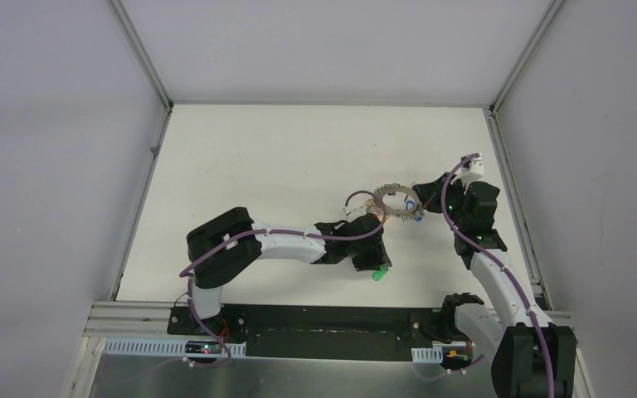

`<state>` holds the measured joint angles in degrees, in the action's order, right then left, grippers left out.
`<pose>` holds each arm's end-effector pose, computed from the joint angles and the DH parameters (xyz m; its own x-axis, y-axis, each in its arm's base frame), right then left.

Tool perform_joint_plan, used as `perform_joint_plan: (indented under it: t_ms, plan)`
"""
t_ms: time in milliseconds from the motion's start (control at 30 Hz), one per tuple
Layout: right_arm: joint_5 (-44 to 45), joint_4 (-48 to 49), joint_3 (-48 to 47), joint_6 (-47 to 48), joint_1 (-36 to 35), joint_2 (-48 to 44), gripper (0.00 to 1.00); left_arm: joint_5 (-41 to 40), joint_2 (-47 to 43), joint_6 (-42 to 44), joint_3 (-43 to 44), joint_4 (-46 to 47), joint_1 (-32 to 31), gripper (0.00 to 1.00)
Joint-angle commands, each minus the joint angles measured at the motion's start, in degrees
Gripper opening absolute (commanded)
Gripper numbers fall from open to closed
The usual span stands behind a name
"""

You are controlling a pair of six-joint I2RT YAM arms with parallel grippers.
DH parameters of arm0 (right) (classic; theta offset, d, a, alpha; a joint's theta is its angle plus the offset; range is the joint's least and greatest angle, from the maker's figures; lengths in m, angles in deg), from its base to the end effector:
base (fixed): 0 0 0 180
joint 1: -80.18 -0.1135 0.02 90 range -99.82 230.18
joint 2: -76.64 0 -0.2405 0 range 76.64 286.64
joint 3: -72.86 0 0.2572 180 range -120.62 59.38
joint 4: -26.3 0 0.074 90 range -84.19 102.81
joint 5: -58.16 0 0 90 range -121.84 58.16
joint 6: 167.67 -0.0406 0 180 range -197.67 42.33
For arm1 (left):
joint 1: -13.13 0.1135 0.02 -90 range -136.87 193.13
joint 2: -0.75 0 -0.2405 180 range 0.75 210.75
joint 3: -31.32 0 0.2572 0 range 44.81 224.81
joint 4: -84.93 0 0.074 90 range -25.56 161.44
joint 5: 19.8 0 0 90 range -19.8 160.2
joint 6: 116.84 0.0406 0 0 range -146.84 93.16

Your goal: Put the keys on the keyring

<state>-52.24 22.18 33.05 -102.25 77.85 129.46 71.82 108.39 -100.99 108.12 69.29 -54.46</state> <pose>0.2316 0.0236 0.2142 -0.4219 0.3730 -0.8263 -0.2149 0.8443 0.4909 0.1486 -0.3634 0.1278 -0.9716 -0.1662 -0.1684 -0.0115 0.7440 -0.6680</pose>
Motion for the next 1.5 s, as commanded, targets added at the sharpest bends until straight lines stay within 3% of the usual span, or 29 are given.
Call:
perform_joint_plan:
  t_ms: [0, 467, 567, 667, 800, 900, 1200, 1467]
  plan:
    - [0.6, 0.5, 0.7, -0.7, 0.3, -0.7, 0.00, 0.6, 0.6, -0.7, 1.0, -0.2, -0.6, 0.41]
    - [0.7, 0.5, 0.8, -1.0, 0.4, -0.8, 0.00, 2.9, 2.9, -1.5, 1.7, 1.0, -0.6, 0.27]
    - [0.8, 0.6, 0.8, -1.0, 0.4, -0.8, 0.00, 2.9, 3.0, -1.9, 1.6, 0.4, -0.6, 0.17]
    - [0.8, 0.6, 0.8, -1.2, 0.4, -0.8, 0.00, 3.7, 3.7, -2.7, 1.8, 0.1, -0.2, 0.14]
    - [0.6, 0.5, 0.8, -1.2, 0.4, -0.9, 0.00, 4.8, 4.4, -3.0, 1.5, 1.0, 0.0, 0.02]
    - [0.0, -0.1, 0.3, -0.8, 0.4, -0.7, 0.00, 3.8, 2.9, -2.0, 0.3, 2.1, 0.1, 0.00]
    - [-9.0, -6.9, -6.7, 7.6, 0.3, 0.8, 0.00, -3.9, -11.0, 7.4, -8.1, 4.7, 3.5, 0.00]
    - [-20.6, -16.9, -16.0, 18.1, -0.6, 3.5, 0.00, -5.3, -34.2, 19.4, -20.1, -3.1, 16.3, 0.00]
